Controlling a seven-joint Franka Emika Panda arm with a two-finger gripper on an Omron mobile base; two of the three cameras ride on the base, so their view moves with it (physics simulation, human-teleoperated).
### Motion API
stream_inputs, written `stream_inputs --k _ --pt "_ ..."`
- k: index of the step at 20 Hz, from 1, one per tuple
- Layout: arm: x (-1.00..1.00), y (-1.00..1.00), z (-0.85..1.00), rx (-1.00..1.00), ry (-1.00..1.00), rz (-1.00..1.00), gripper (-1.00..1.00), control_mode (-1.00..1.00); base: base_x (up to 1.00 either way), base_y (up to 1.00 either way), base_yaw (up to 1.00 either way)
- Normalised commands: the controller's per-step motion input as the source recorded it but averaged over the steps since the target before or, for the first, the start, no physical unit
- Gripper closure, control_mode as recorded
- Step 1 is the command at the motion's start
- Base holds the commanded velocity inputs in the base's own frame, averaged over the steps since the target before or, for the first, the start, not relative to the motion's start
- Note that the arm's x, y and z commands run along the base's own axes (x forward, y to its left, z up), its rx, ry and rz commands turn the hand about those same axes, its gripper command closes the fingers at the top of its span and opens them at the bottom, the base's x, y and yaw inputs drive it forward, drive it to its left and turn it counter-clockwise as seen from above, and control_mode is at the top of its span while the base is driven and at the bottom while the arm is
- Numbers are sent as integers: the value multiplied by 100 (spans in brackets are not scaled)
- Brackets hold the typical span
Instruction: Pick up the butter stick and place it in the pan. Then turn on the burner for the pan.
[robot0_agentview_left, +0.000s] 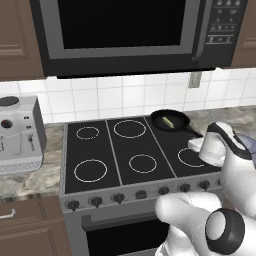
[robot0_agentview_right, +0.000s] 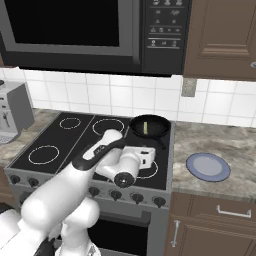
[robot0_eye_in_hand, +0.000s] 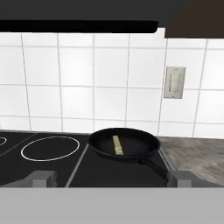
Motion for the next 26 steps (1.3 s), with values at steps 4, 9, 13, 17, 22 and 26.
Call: stream_inputs --k 4,9,13,17,22,26 --pt "-59 -26 8 2 0 0 -100 -100 0 0 0" --pt "-55 -28 24 0 0 0 -100 -100 0 0 0" --pt "-46 -9 15 0 1 3 -100 -100 0 0 0" --pt "-51 -3 6 0 5 5 -100 -100 0 0 0" --pt "-13 0 -24 0 0 5 -100 -100 0 0 0" --pt "-17 -1 -53 0 0 6 -100 -100 0 0 0"
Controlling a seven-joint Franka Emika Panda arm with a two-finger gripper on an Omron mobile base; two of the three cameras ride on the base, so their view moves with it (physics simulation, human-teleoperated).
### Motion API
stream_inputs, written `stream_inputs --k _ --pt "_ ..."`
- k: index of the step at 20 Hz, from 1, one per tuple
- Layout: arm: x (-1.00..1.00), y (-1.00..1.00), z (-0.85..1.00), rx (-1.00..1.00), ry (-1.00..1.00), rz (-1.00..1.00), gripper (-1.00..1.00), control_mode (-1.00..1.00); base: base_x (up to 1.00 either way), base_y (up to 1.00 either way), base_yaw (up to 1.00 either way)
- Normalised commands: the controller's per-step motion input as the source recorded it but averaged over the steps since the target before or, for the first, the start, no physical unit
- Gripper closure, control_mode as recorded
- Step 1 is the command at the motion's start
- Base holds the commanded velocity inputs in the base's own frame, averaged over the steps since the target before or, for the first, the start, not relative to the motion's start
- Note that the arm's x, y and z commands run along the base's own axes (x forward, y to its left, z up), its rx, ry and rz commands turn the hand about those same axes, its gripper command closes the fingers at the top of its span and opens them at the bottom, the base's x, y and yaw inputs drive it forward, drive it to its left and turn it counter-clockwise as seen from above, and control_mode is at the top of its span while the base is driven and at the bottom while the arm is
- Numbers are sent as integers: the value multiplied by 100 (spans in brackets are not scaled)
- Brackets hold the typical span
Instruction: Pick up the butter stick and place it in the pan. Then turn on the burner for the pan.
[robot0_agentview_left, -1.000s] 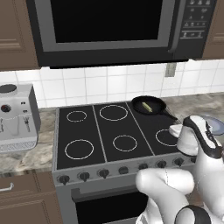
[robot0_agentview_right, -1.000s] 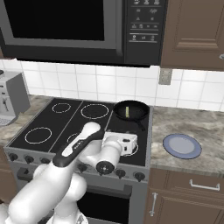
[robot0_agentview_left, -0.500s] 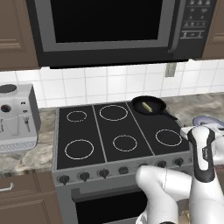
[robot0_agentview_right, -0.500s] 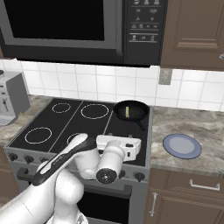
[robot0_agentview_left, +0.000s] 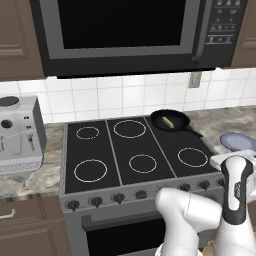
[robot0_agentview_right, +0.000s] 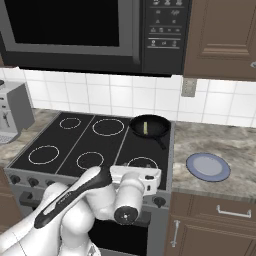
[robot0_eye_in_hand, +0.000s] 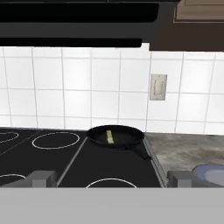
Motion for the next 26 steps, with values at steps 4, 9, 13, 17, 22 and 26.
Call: stream_inputs --k 4,9,13,17,22,26 --pt "-33 0 -64 0 -3 3 -100 -100 0 0 0" --pt "-32 0 -60 0 -8 0 -100 -100 0 0 0" --pt "-15 0 -25 1 -6 0 -100 -100 0 0 0" --pt "-10 0 -23 0 -3 0 -100 -100 0 0 0" --pt "-3 0 -28 0 -2 0 -100 -100 0 0 0" --pt "0 3 -22 0 -1 0 -100 -100 0 0 0"
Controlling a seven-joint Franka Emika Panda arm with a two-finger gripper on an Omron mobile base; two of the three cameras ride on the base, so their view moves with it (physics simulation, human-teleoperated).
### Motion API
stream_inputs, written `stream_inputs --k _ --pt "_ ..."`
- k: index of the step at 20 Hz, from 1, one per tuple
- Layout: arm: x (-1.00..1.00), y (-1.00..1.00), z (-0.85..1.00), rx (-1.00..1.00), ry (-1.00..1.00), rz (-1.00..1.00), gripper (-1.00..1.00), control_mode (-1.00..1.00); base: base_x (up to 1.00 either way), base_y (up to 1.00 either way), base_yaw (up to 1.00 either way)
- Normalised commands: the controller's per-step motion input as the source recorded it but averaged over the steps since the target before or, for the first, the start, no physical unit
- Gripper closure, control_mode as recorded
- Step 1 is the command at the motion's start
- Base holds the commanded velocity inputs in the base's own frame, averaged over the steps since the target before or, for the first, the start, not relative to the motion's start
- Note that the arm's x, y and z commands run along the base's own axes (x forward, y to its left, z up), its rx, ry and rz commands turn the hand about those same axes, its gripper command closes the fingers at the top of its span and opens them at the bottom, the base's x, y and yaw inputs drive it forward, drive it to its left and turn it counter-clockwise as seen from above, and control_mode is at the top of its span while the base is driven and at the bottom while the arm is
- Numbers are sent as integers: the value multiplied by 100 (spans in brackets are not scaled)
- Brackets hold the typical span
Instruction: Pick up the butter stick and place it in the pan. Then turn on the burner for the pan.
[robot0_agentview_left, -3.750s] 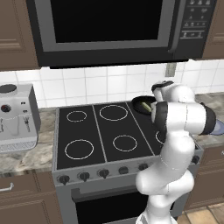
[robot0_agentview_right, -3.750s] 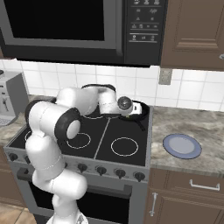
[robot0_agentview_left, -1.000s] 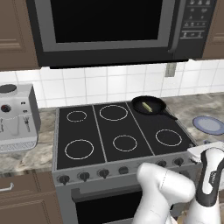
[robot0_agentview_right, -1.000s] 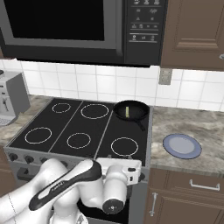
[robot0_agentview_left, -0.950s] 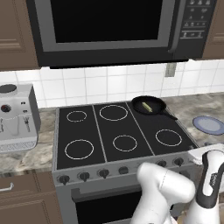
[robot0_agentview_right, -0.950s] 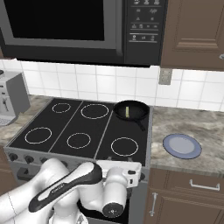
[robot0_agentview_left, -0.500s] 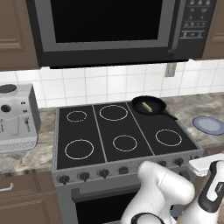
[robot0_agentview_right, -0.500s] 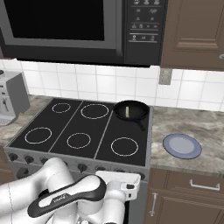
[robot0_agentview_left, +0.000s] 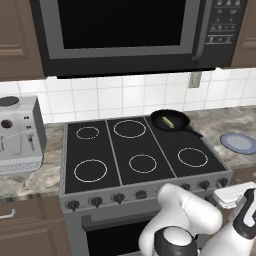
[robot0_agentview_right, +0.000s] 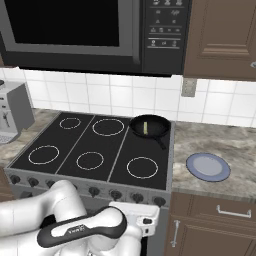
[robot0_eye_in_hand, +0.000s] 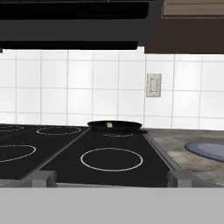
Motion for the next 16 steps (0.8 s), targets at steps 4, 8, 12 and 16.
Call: stream_inputs --k 4,8,12,16 --pt "2 9 -18 0 0 0 -100 -100 0 0 0" --pt "13 9 -17 0 0 0 -100 -100 0 0 0" --pt "25 11 -10 1 0 0 -100 -100 0 0 0" --pt "29 16 -7 0 0 0 -100 -100 0 0 0"
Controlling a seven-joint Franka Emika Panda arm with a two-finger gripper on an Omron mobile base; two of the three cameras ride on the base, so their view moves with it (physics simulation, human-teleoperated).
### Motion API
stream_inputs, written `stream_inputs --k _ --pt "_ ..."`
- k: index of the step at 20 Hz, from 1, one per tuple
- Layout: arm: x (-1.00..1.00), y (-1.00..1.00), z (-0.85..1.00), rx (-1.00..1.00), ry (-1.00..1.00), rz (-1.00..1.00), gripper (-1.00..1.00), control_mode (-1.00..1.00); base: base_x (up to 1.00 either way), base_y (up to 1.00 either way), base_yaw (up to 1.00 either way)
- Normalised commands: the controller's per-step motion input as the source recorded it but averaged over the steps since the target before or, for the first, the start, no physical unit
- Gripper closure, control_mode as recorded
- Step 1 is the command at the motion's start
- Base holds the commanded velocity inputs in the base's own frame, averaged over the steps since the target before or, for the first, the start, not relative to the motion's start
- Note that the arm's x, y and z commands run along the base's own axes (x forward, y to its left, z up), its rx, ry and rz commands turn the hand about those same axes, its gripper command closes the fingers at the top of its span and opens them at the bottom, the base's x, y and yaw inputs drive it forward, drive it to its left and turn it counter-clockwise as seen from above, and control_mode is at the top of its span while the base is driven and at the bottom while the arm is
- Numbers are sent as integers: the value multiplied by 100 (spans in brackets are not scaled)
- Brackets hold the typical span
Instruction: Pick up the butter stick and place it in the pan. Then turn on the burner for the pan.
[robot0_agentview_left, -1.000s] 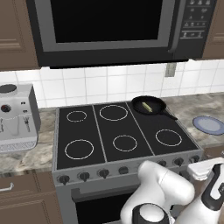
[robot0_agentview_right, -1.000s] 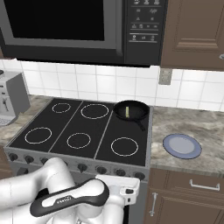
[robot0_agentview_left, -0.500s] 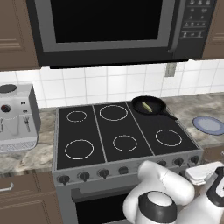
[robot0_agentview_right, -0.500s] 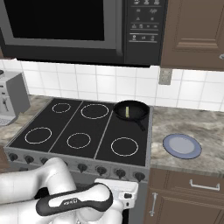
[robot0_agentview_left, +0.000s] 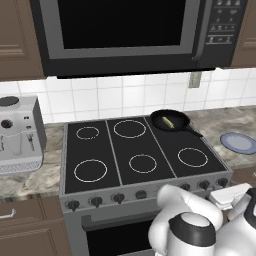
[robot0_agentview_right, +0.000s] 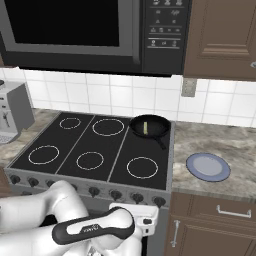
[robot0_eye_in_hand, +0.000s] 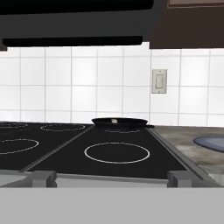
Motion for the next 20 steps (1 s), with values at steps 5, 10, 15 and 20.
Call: stream_inputs --k 5,10,15,20 --pt "24 27 -15 0 0 0 -100 -100 0 0 0" --pt "33 36 -13 1 0 -1 -100 -100 0 0 0" --pt "32 21 -13 2 0 -3 -100 -100 0 0 0" --pt "45 29 -18 0 0 -2 -100 -100 0 0 0"
